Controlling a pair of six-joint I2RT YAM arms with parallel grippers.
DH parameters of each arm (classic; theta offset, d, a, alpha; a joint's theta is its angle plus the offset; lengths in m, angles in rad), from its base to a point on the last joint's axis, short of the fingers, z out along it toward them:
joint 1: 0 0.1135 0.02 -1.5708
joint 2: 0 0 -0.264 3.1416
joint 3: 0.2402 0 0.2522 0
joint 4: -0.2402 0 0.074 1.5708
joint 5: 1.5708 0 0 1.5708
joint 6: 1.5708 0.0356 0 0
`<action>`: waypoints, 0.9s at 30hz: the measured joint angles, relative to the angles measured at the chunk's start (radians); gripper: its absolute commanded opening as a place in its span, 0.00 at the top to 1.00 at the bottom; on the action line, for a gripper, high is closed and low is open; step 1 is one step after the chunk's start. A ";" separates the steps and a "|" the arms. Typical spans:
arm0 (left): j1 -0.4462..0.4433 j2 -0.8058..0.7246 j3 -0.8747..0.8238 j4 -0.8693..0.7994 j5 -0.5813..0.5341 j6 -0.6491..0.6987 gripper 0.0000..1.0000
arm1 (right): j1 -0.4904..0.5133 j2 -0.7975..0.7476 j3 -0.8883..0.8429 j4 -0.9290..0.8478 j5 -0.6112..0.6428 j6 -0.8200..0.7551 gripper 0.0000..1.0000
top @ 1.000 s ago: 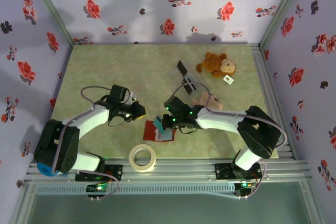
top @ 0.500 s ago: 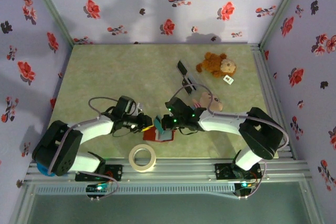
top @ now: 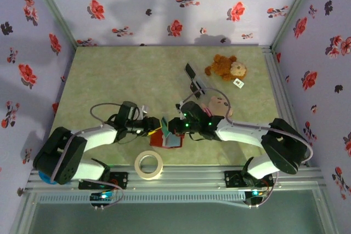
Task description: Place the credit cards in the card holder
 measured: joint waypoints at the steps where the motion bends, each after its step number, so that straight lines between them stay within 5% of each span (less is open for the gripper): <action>1: 0.000 -0.010 -0.013 0.031 0.000 -0.013 0.59 | -0.003 0.000 -0.005 0.016 -0.005 0.009 1.00; 5: 0.000 -0.021 -0.057 0.166 0.009 -0.081 0.60 | -0.008 0.000 -0.031 0.083 -0.023 0.047 1.00; 12: 0.013 0.009 -0.106 0.340 0.010 -0.197 0.82 | -0.024 -0.005 -0.081 0.199 -0.020 0.114 1.00; 22: 0.026 0.011 -0.108 0.397 0.005 -0.233 1.00 | -0.036 -0.015 -0.114 0.249 -0.003 0.158 0.96; 27: 0.034 -0.008 -0.108 0.399 0.006 -0.229 1.00 | -0.039 -0.015 -0.117 0.267 -0.003 0.166 0.94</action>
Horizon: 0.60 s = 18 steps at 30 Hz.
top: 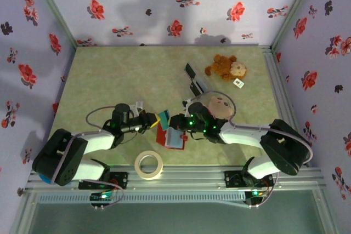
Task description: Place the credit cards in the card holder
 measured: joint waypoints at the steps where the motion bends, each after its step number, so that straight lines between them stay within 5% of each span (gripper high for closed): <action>1: 0.002 -0.001 0.000 0.000 0.003 0.000 1.00 | 0.000 0.000 -0.001 0.003 -0.001 0.003 0.94; 6: 0.005 0.001 0.000 0.006 0.005 0.000 0.88 | 0.000 0.009 -0.001 0.022 -0.017 0.014 0.97; 18: 0.014 0.060 -0.001 0.024 0.004 -0.020 0.79 | -0.011 0.109 -0.001 0.132 -0.076 0.045 0.96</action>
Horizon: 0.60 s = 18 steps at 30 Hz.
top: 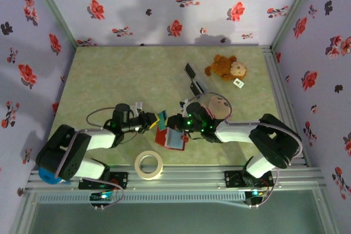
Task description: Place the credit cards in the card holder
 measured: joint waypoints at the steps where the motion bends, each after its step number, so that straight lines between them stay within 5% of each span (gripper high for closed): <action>1: 0.001 0.000 0.000 0.000 0.000 -0.002 0.76 | -0.002 0.003 0.000 0.004 -0.003 0.004 0.96; 8: 0.002 0.000 0.000 0.046 0.044 -0.010 0.71 | -0.004 0.006 0.000 0.031 -0.033 0.018 0.92; 18: 0.017 -0.006 0.000 0.058 0.056 -0.003 1.00 | -0.009 0.047 0.001 0.053 -0.069 0.041 0.90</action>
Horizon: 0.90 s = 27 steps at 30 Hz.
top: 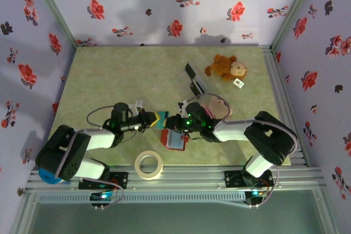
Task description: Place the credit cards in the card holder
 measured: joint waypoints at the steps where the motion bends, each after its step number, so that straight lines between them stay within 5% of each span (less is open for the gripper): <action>1: 0.002 -0.002 0.000 -0.003 0.002 0.005 1.00 | 0.000 0.001 0.000 0.002 -0.002 0.001 0.90; 3: 0.005 -0.006 0.000 -0.008 0.007 0.006 1.00 | 0.000 0.001 0.000 0.006 -0.004 0.003 0.88; 7: 0.011 -0.027 0.000 -0.018 0.025 0.014 1.00 | 0.000 0.011 0.000 0.006 -0.010 0.008 0.67; 12: 0.041 -0.077 0.000 -0.056 0.047 0.024 1.00 | -0.001 0.024 0.002 0.007 -0.010 0.007 0.53; 20: 0.139 -0.264 0.001 -0.236 0.050 0.051 1.00 | -0.001 0.112 0.072 0.059 -0.058 0.007 0.48; 27: 0.177 -0.433 0.129 -0.608 0.020 0.164 1.00 | -0.003 0.253 0.150 -0.005 -0.062 -0.005 0.48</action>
